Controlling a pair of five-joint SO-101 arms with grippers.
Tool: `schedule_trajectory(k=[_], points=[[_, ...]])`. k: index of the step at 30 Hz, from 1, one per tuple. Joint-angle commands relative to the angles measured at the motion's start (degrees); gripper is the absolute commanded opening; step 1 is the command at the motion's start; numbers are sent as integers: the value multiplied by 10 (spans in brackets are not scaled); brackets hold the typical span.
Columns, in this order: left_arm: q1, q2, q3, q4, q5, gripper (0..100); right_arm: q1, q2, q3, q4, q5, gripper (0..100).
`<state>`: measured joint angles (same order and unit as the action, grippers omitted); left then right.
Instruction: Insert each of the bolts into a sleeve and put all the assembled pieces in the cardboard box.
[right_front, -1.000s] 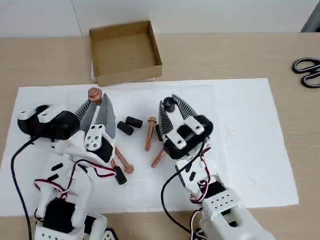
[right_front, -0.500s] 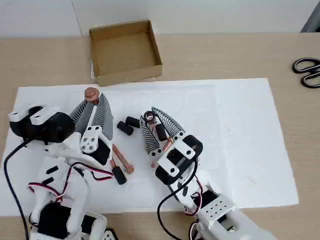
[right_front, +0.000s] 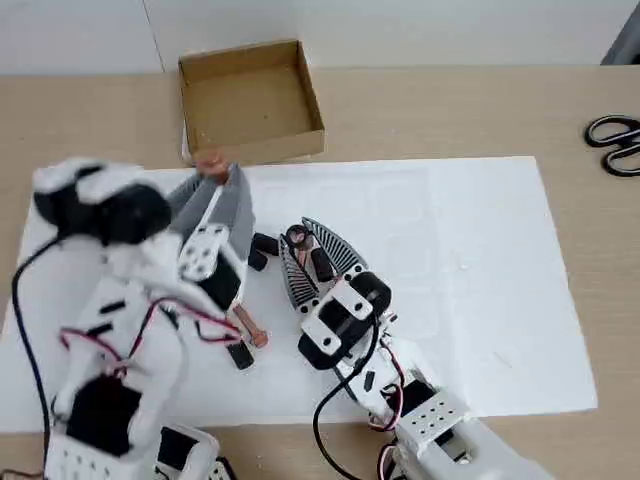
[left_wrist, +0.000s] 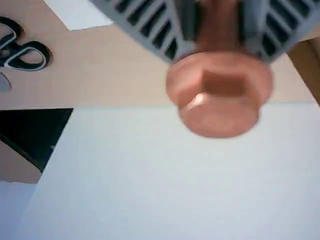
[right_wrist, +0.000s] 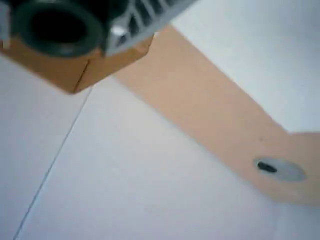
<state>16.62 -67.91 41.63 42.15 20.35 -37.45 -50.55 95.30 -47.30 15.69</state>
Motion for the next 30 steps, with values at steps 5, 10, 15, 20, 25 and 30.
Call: schedule_trajectory(k=[5, 10, 15, 20, 25, 30], points=[[39, 57, -19, -59, -5, 6, -3, -11, 4, 43, 3, 5], [41, 57, 61, -170, -5, 6, -3, -13, -4, 47, 3, 5], [39, 57, 72, -222, -5, 6, -3, -13, -17, 27, 3, 5], [41, 56, 73, -226, -5, 6, -3, -12, -15, -5, 3, 5], [41, -4, 101, -222, -5, 6, -3, -9, 4, -3, 2, 4], [41, -95, 193, -222, -5, 6, -3, -12, -22, 64, -11, 4]])
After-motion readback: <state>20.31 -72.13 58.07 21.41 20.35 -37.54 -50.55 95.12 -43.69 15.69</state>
